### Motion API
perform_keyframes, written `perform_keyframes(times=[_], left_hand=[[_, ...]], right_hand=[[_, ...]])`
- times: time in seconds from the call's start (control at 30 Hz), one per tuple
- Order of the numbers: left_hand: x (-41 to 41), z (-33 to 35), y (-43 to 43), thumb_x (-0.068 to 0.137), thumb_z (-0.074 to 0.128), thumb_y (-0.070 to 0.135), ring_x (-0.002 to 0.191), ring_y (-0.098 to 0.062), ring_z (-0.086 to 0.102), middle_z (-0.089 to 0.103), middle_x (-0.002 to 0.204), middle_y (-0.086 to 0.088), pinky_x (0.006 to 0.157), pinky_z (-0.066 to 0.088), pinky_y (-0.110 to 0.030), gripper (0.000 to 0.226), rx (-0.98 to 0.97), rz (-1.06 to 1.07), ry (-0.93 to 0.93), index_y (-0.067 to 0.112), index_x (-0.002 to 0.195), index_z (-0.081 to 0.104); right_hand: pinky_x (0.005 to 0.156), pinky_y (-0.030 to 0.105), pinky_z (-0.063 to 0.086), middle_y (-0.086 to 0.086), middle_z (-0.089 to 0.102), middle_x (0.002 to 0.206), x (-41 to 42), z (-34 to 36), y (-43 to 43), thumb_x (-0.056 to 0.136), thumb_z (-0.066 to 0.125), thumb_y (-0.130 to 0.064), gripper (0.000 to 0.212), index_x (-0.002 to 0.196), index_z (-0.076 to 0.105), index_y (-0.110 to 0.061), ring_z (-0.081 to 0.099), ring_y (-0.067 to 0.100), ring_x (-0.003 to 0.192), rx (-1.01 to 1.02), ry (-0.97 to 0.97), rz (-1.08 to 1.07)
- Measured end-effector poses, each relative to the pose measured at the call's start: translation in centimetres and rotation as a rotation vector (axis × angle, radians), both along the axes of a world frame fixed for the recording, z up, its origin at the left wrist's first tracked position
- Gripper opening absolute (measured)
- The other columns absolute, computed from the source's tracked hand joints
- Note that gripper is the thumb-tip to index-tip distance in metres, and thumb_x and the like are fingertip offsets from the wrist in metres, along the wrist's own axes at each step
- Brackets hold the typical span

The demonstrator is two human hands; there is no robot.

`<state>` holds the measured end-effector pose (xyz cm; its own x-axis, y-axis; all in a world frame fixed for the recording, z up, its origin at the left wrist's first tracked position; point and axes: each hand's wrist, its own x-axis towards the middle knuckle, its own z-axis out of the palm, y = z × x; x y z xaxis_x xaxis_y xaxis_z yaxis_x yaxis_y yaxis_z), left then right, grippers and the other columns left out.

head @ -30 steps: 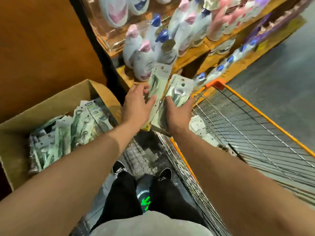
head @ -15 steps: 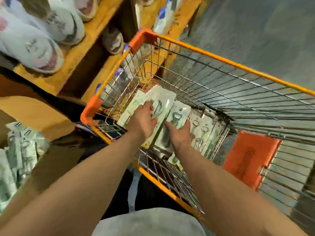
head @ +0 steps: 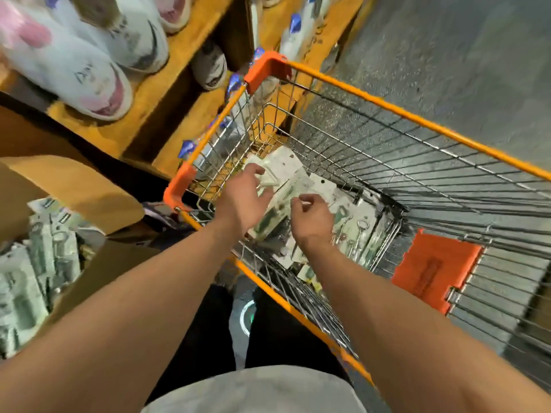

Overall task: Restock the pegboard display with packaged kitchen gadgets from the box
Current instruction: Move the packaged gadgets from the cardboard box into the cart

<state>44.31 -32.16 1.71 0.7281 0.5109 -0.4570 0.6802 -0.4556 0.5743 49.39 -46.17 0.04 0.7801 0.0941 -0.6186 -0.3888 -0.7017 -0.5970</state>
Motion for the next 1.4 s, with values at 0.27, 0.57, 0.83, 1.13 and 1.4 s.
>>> perform_keyframes(times=[0.27,0.57,0.83,1.13,1.4], left_hand=[[-7.7,7.1,10.2,0.098,0.066,0.024,0.092,-0.020,0.068,0.070,0.098,0.005,0.076,0.042,-0.025,0.024,0.098,0.346,-0.221,0.017,0.121,0.064],[-27.1,5.5,21.6,0.099,0.066,0.024,0.100,-0.020,0.069,0.074,0.107,0.001,0.083,0.052,-0.032,0.018,0.144,0.765,-0.151,0.020,0.116,0.067],[-43.9,-1.9,24.1,0.099,0.064,0.035,0.107,-0.025,0.069,0.071,0.119,-0.003,0.088,0.058,-0.041,0.025,0.065,0.945,0.128,0.025,0.123,0.063],[-48.7,-7.6,25.3,0.102,0.062,0.033,0.115,-0.030,0.059,0.052,0.136,-0.006,0.083,0.053,-0.039,0.030,0.089,0.880,0.286,0.024,0.131,0.058],[-47.3,-9.9,27.2,0.098,0.069,0.042,0.104,-0.026,0.065,0.053,0.128,0.002,0.082,0.059,-0.045,0.042,0.106,0.878,0.259,0.033,0.130,0.043]], right_hand=[[0.072,0.038,0.055,0.002,0.073,0.075,-6.0,7.0,13.0,0.095,0.057,-0.043,0.022,0.093,0.064,-0.022,0.070,0.026,0.077,0.151,-0.247,0.254],[0.079,0.033,0.052,-0.003,0.074,0.084,-20.0,8.0,28.4,0.098,0.055,-0.037,0.019,0.101,0.067,-0.023,0.069,0.019,0.084,0.199,-0.274,0.659],[0.071,0.026,0.044,-0.012,0.059,0.077,-32.0,0.8,35.5,0.102,0.055,-0.028,0.017,0.113,0.063,-0.019,0.060,0.012,0.073,0.075,-0.110,0.981],[0.081,0.034,0.049,0.005,0.065,0.119,-37.7,-6.6,38.2,0.102,0.053,-0.041,0.044,0.138,0.048,-0.017,0.063,0.027,0.097,-0.310,0.127,0.993],[0.103,0.037,0.047,0.009,0.056,0.147,-38.1,-10.1,39.7,0.092,0.067,-0.060,0.084,0.154,0.033,-0.015,0.058,0.031,0.128,-0.259,0.174,0.740]])
